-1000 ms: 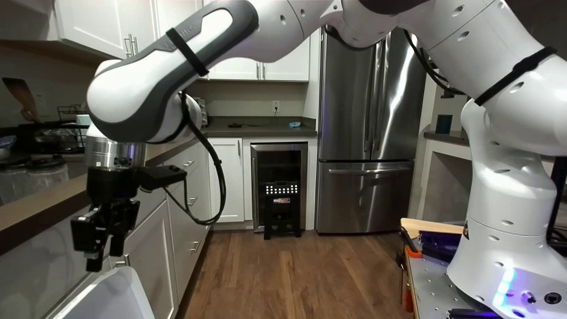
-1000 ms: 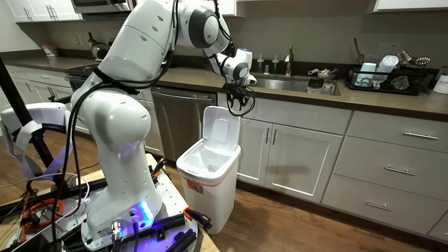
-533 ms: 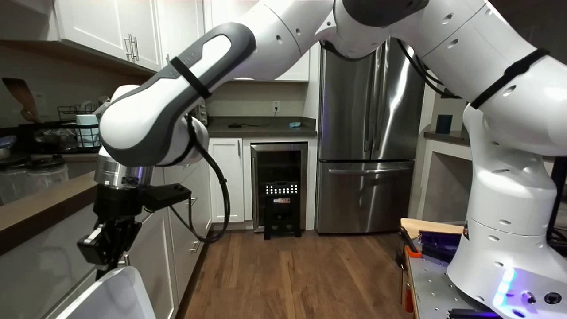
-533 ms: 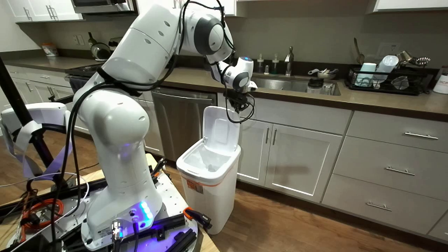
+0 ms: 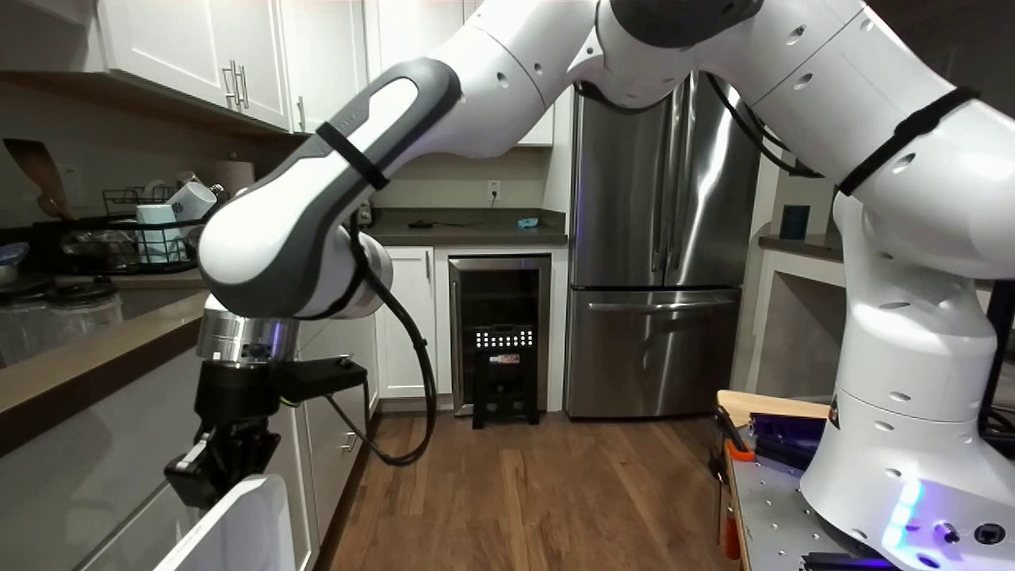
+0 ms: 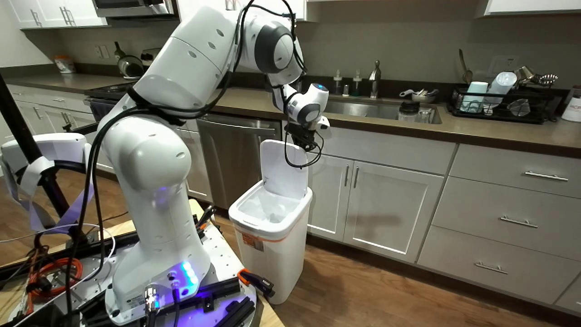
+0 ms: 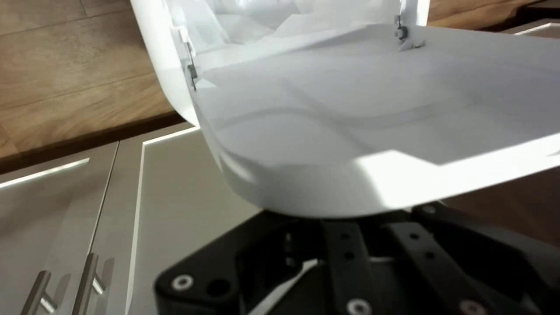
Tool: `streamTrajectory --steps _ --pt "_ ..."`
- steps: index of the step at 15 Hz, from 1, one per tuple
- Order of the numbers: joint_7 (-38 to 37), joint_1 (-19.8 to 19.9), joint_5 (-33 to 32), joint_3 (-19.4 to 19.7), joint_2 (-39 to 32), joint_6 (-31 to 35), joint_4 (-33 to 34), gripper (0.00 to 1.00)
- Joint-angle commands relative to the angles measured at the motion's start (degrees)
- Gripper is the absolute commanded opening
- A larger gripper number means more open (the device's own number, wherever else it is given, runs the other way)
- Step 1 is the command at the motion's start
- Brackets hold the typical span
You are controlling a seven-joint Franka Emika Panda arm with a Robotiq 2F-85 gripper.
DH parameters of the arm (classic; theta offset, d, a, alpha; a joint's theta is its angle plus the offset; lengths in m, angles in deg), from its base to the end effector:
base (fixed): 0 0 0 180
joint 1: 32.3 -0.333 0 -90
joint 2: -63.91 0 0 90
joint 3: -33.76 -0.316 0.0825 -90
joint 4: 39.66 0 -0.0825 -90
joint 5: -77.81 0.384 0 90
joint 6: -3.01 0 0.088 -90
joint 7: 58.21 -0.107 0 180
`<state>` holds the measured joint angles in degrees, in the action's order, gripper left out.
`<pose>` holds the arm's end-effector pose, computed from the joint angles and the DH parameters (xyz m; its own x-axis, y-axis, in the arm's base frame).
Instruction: Close the trash can.
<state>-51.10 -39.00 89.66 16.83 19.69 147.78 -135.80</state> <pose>0.6402 0.2525 0.1769 0.9607 0.2618 0.0921 0.2775 -0.9053 -0.3215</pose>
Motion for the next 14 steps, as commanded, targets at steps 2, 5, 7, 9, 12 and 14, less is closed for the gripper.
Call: streamTrajectory --steps 2,5,7,9,12,14 --pt "0.3 1.1 1.2 -0.5 3.8 -1.5 -7.2 0.05" --pt "-0.3 0.4 0.2 0.5 6.4 -3.0 -11.9 0.05" --pt "0.2 0.5 0.5 0.3 8.4 -2.4 -15.5 0.06" --pt "2.3 0.9 0.8 -0.5 10.1 2.2 -20.2 0.06" --pt "5.1 2.3 3.2 -3.4 9.5 12.4 -26.5 0.05" --pt "6.2 3.3 3.8 -5.7 7.9 20.4 -30.6 0.06"
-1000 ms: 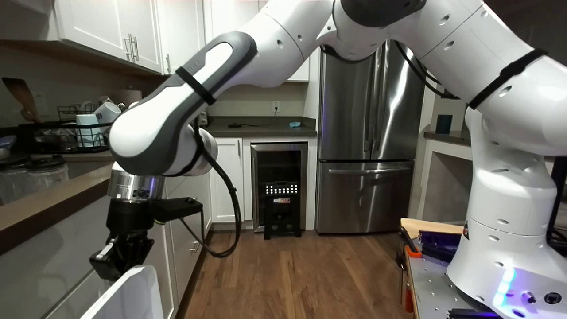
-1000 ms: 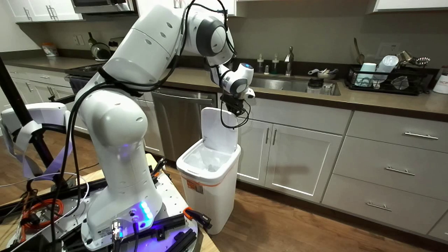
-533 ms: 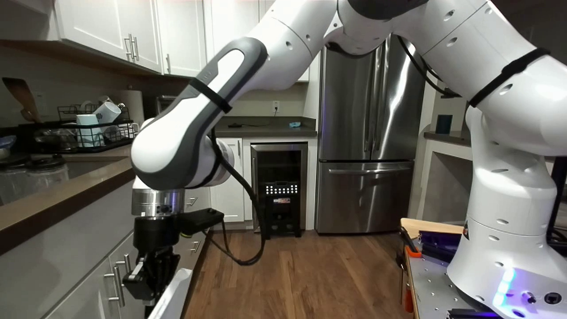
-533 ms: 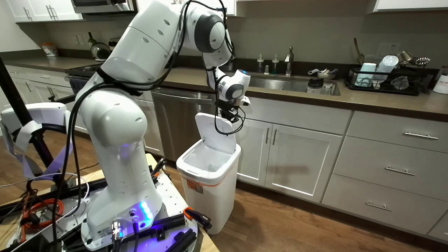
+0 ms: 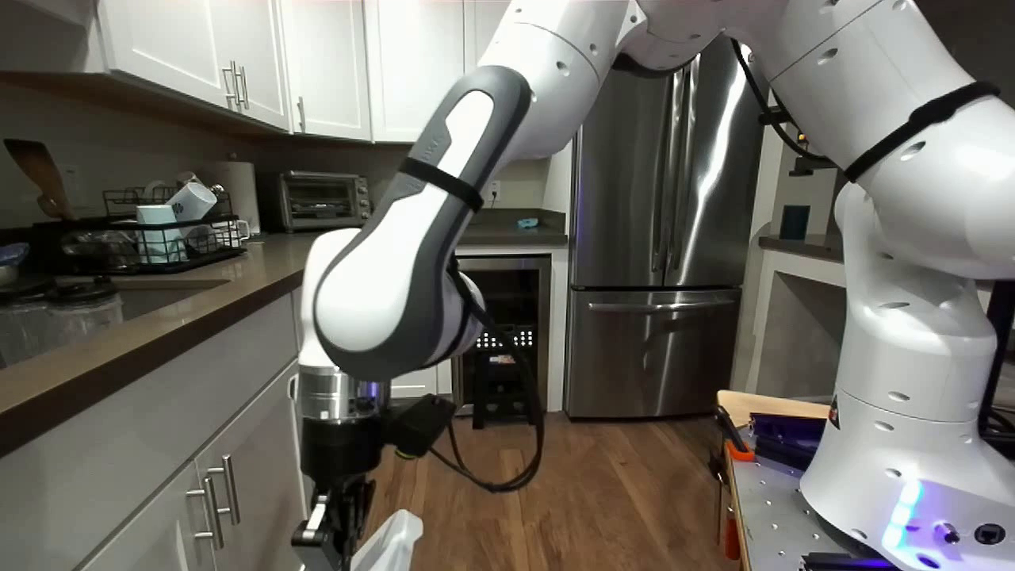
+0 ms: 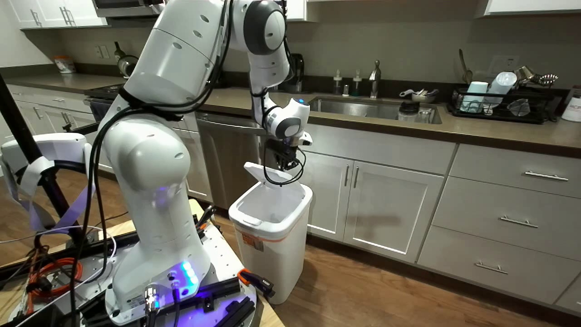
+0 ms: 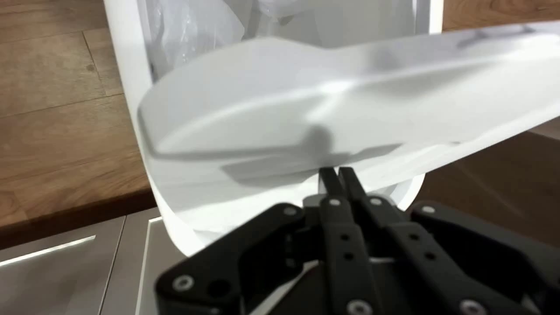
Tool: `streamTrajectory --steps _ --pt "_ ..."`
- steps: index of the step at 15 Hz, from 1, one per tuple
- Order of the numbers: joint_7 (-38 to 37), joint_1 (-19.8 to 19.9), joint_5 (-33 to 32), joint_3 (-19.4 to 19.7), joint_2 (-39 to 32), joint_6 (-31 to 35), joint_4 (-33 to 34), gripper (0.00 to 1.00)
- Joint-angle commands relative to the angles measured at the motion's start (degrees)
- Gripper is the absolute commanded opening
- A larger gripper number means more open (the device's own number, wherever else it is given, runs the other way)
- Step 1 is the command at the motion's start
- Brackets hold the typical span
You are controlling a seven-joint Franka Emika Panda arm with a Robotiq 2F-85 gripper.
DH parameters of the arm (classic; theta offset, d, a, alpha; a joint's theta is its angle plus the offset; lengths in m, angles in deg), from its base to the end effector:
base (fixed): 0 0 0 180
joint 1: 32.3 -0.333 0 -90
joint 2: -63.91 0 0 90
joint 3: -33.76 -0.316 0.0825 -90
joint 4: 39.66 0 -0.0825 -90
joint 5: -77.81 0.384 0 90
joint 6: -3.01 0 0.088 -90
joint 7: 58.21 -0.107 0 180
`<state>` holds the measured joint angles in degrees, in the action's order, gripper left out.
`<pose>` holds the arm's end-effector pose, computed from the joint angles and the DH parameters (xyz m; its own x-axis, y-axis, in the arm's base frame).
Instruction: Close the trash can.
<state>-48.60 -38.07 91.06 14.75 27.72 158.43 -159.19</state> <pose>0.5276 0.2390 0.1328 0.9477 0.3187 0.0184 0.3105 -0.9065 -0.2860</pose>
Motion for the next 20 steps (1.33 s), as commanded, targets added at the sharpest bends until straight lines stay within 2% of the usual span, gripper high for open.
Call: streamTrajectory --steps 1,4,8,12,15,17,20 --pt "3.8 2.9 2.1 -4.8 -1.4 14.2 -9.1 0.06" --pt "1.4 3.2 -1.9 -6.4 -6.3 24.8 -13.3 0.05" --pt "-0.7 1.0 -8.5 -4.0 -13.2 27.8 -14.2 0.06" --pt "-0.4 1.0 -13.1 -2.6 -18.0 26.8 -11.9 0.05" --pt "-0.2 0.8 -15.3 -2.2 -18.9 25.6 -10.5 0.06" --pt "-0.2 1.4 -16.0 -2.7 -18.4 21.6 -9.6 0.05" --pt "-0.1 1.4 -15.4 -2.9 -15.5 11.4 -7.1 0.06"
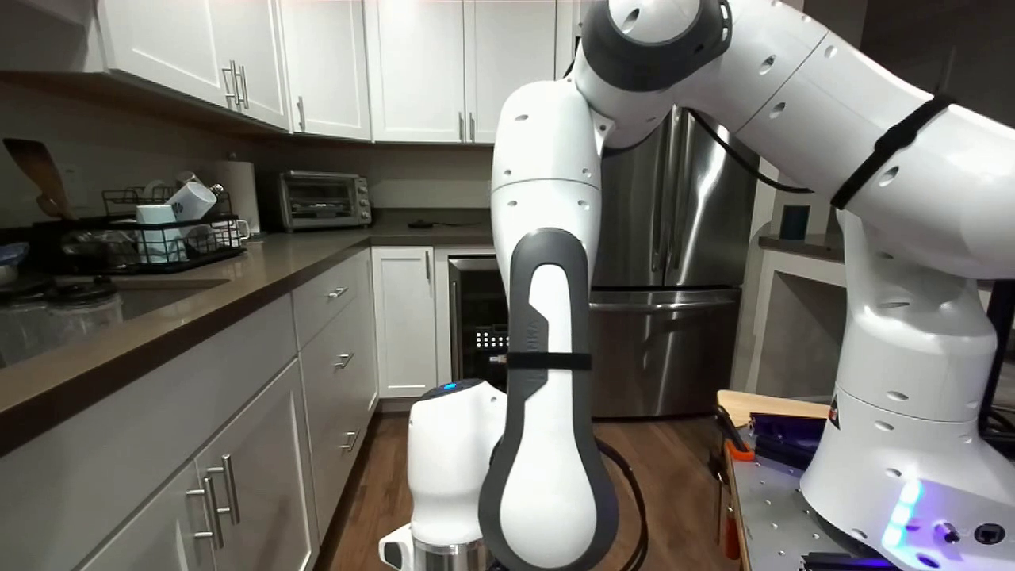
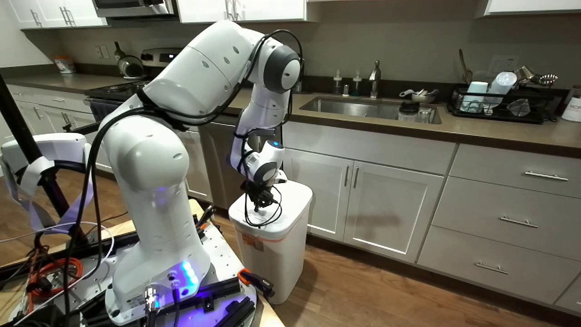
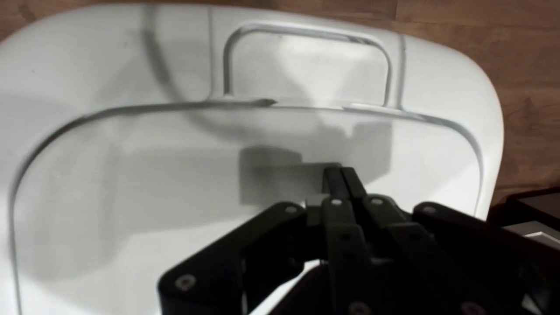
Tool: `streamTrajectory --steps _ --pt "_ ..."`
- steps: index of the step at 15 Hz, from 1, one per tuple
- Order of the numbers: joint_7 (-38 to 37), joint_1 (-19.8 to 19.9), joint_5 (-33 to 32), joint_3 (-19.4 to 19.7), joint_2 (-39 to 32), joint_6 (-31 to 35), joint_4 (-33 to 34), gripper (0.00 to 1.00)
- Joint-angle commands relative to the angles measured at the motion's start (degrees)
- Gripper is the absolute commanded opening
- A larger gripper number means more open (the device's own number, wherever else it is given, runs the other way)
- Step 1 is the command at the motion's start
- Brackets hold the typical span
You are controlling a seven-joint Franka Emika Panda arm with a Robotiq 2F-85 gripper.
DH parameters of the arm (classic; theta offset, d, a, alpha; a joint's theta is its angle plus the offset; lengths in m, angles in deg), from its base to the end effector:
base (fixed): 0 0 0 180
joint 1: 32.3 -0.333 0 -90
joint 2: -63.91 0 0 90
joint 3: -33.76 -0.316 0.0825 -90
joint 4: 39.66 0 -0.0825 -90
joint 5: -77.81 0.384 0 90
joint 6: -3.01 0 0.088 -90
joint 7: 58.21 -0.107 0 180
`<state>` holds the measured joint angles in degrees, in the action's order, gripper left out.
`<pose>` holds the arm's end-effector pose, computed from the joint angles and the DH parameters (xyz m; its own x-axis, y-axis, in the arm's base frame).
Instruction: Close the trash can.
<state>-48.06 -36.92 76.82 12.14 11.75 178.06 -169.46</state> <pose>0.4008 0.2437 -0.0097 0.8626 0.5053 -0.0237 0.4760 -0.8268 -0.2998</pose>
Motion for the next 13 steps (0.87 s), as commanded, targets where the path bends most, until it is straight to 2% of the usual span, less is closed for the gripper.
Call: streamTrajectory --steps 1,7,13 --pt "-0.6 0.1 -0.6 -0.5 1.6 -12.3 4.6 0.05" --pt "0.0 -1.3 1.8 -0.7 4.8 -29.9 12.4 0.06" --pt "0.5 -3.1 2.0 0.2 9.0 -36.4 14.6 0.06"
